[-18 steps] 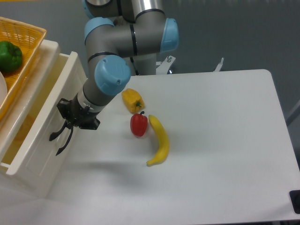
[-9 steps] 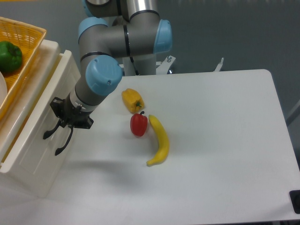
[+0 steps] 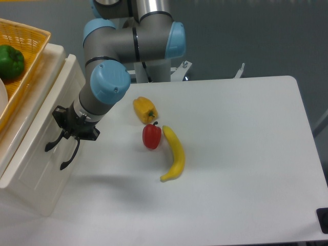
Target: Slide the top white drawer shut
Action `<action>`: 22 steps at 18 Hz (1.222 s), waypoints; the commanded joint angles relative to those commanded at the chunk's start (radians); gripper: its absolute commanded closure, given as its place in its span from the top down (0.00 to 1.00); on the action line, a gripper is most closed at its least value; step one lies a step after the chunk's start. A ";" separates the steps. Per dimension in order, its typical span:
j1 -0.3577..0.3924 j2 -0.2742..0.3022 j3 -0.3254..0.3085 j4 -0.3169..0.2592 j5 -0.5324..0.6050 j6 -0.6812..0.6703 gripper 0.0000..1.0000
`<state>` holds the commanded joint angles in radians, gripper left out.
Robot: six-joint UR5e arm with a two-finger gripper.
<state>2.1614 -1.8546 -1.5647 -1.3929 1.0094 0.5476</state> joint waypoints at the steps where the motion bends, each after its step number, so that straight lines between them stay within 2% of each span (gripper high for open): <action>1: 0.000 0.000 0.000 0.000 0.000 0.000 0.10; 15: -0.017 -0.002 0.003 0.002 0.003 0.000 0.11; 16: -0.014 -0.002 0.003 0.002 0.006 0.000 0.16; 21: 0.034 -0.002 0.005 0.002 0.015 0.006 0.59; 22: 0.049 -0.002 0.005 0.002 0.015 0.006 0.64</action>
<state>2.2103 -1.8561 -1.5601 -1.3913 1.0247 0.5538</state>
